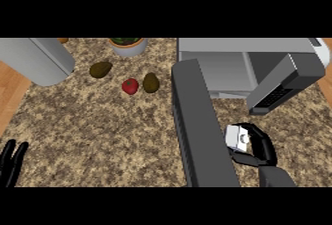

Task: Pick up the milk, place it into the microwave and close the microwave

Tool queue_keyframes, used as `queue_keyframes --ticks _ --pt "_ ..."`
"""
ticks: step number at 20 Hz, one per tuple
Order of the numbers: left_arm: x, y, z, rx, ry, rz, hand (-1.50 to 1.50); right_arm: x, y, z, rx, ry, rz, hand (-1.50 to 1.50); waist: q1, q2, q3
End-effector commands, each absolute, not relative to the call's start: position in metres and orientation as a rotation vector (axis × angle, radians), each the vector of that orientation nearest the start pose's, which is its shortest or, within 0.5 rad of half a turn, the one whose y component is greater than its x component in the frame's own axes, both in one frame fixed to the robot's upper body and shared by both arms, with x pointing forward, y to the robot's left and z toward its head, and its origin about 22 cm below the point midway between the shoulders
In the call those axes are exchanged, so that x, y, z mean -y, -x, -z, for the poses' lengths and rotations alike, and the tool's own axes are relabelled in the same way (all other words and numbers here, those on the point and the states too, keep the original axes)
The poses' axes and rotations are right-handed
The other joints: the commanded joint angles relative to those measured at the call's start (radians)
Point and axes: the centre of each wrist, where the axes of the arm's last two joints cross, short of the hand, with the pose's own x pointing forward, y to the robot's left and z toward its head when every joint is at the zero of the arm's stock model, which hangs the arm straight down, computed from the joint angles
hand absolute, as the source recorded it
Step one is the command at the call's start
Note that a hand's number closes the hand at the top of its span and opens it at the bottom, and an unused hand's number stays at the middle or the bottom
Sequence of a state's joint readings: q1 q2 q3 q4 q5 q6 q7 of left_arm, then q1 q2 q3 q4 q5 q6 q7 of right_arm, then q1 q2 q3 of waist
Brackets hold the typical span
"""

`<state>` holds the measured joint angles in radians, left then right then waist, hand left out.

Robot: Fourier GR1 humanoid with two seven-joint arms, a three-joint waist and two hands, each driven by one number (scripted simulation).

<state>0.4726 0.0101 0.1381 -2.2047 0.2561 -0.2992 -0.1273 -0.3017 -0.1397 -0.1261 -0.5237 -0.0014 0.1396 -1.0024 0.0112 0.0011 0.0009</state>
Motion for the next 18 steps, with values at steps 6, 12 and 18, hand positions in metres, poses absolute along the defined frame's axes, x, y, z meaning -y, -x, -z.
queue_keyframes --ticks 6,12,18 --pt "-0.303 -0.1 -0.066 1.933 0.093 -0.047 -1.5 0.265 -0.27 0.125 1.969 -0.043 0.04 1.5 -0.008 -0.004 -0.001" --pt "-0.29 -0.108 -0.071 1.934 0.113 -0.063 -1.5 0.364 -0.28 0.095 1.992 -0.082 -0.04 1.5 -0.002 0.0 0.0" --pt "-0.293 -0.096 -0.075 1.933 0.106 -0.065 -1.5 0.326 -0.294 0.091 2.004 -0.223 -0.045 1.5 0.0 -0.004 -0.001"
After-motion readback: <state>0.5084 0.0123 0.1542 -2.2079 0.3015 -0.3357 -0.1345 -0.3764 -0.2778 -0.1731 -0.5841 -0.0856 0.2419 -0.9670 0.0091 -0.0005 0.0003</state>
